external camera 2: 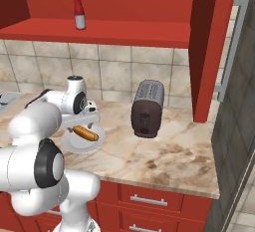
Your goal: Move the hot dog bun to the plate on the dining table and place the condiment next to that plate. Then navigate to the fridge and take the sausage and place it on the plate as well.
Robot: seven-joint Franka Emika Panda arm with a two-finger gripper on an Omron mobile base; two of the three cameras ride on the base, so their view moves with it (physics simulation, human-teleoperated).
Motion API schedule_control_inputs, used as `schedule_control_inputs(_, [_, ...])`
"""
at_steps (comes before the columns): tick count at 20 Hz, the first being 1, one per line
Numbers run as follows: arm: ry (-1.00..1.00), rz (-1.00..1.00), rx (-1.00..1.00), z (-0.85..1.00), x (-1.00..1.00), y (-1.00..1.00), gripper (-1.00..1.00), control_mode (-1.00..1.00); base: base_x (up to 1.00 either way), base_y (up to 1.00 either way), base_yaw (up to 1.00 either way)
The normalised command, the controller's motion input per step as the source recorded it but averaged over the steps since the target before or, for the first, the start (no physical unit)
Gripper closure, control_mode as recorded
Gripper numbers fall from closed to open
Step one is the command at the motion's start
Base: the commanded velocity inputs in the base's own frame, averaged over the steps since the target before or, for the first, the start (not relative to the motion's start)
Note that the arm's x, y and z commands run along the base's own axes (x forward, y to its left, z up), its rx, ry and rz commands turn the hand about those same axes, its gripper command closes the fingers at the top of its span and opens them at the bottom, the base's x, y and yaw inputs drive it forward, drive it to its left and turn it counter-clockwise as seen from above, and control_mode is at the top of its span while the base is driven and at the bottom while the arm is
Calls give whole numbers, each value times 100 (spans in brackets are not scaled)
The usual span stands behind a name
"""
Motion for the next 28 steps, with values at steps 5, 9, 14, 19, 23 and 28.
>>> schedule_control_inputs(5, [5, 0, -1, -32, 13, 3, -100, -100, 0, 0, 0])
schedule_control_inputs(9, [-4, 0, -6, -20, 9, 3, -100, -100, 0, 0, 0])
schedule_control_inputs(14, [-1, 0, -6, -16, 10, 3, -100, -100, 0, 0, 0])
schedule_control_inputs(19, [0, 0, -4, -15, 18, 0, -100, -100, 0, 0, 0])
schedule_control_inputs(23, [0, 0, 0, -1, 35, 0, -100, -100, 0, 0, 0])
schedule_control_inputs(28, [0, 0, 0, -12, 29, 0, -100, -100, 0, 0, 0])
